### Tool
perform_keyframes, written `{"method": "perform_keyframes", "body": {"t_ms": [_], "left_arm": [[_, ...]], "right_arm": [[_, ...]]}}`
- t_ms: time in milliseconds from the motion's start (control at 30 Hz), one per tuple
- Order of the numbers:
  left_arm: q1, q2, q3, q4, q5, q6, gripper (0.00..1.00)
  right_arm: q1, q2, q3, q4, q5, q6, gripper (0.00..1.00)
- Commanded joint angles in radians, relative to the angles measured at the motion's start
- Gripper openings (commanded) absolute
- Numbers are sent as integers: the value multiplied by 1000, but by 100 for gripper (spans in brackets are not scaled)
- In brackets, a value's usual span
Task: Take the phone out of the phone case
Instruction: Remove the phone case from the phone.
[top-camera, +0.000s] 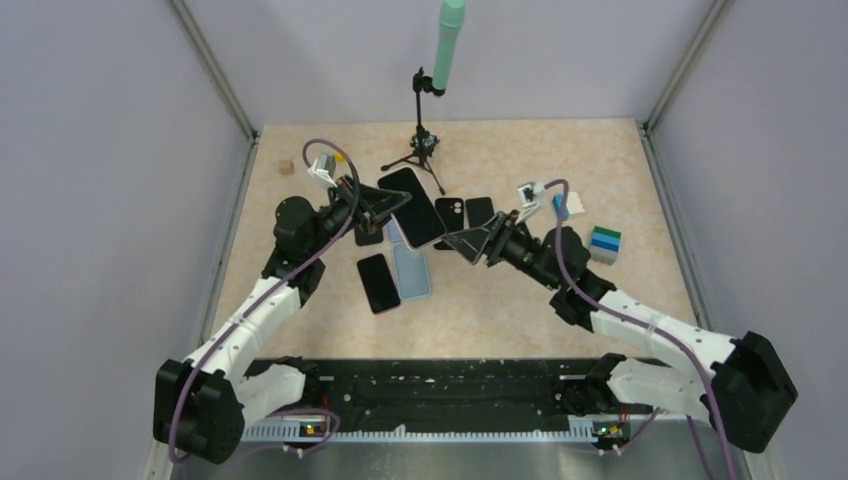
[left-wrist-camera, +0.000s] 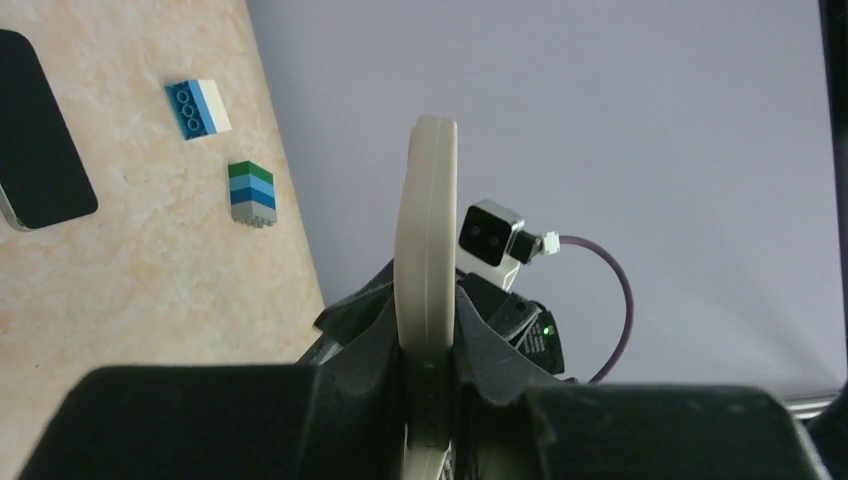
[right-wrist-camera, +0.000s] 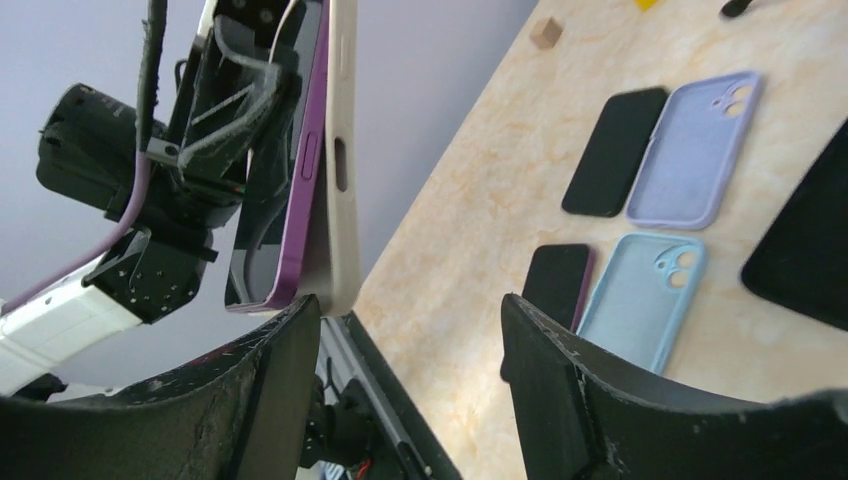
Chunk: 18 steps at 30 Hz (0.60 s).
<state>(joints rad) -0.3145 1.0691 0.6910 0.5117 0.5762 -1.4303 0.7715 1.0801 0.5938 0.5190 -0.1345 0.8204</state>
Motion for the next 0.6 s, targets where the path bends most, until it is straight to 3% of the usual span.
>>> {"method": "perform_keyframes", "body": {"t_ms": [0,200,433,567], "left_arm": [[-5,-86,95,-31,90,92,0],[-3,-88,89,-88,75,135,0],[-2,-78,89,-87,71,141,0],[-1,-75,87,-94,66,153,0]], "right_arm": [[-91,-134,-40,-85,27,-81,65],[-95,-232,-34,-95,-35,-92,65],[-95,-167,-15,75,-261,18,28],[-94,-122,-23,177,-317,98,20]]}}
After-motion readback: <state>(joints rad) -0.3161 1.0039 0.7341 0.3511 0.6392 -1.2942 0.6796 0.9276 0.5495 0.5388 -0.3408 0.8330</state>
